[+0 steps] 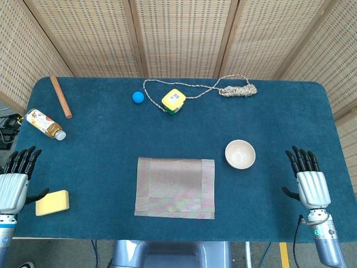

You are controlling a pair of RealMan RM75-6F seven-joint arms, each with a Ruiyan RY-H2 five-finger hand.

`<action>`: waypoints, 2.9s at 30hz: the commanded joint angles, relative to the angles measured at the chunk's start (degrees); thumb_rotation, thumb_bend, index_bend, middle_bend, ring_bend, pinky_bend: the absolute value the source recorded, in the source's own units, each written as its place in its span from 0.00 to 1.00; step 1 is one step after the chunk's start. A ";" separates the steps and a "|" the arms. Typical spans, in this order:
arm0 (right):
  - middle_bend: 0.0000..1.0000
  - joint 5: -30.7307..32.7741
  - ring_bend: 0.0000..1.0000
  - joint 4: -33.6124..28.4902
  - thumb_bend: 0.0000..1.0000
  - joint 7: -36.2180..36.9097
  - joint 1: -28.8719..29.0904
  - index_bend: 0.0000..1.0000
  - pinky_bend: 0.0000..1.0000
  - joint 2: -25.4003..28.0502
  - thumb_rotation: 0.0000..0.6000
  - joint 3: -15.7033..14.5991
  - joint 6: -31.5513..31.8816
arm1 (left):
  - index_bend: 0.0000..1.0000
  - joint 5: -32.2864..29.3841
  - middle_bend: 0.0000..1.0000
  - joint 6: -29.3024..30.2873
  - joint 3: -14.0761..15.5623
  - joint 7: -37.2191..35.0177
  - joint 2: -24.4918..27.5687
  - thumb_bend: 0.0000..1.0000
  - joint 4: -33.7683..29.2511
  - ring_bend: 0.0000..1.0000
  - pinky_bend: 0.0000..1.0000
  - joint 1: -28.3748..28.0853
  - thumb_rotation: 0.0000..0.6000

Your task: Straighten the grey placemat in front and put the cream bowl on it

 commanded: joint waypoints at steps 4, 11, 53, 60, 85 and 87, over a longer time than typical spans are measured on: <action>0.00 0.05 0.00 0.02 0.21 0.81 -0.24 0.08 0.00 0.50 1.00 0.29 -0.56 | 0.00 -0.02 0.00 -0.09 0.03 0.08 -0.04 0.13 0.00 0.00 0.00 0.02 1.00; 0.00 0.06 0.00 -0.58 0.21 0.97 -0.20 0.09 0.00 0.82 1.00 0.72 -1.02 | 0.00 0.18 0.00 -0.34 0.20 0.10 -0.18 0.13 0.28 0.00 0.00 -0.05 1.00; 0.00 1.32 0.00 -2.95 0.21 8.38 -1.13 0.13 0.00 4.55 1.00 3.55 -2.35 | 0.46 6.07 0.00 -20.66 6.07 16.49 -18.50 0.41 -1.51 0.00 0.00 -11.59 1.00; 0.00 1.17 0.00 -3.49 0.21 8.99 -1.31 0.13 0.00 5.04 1.00 3.71 -2.24 | 0.48 4.60 0.00 -22.45 6.70 18.83 -21.22 0.41 0.05 0.00 0.00 -12.16 1.00; 0.00 0.56 0.00 -4.93 0.21 9.22 -1.73 0.13 0.00 5.96 1.00 3.94 -1.79 | 0.50 -0.77 0.00 -25.92 5.67 22.07 -27.54 0.40 3.39 0.00 0.00 -14.92 1.00; 0.00 0.48 0.00 -4.98 0.21 9.23 -1.75 0.13 0.00 6.00 1.00 3.94 -1.74 | 0.50 -0.85 0.00 -25.68 5.74 22.16 -27.80 0.41 3.48 0.00 0.00 -14.93 1.00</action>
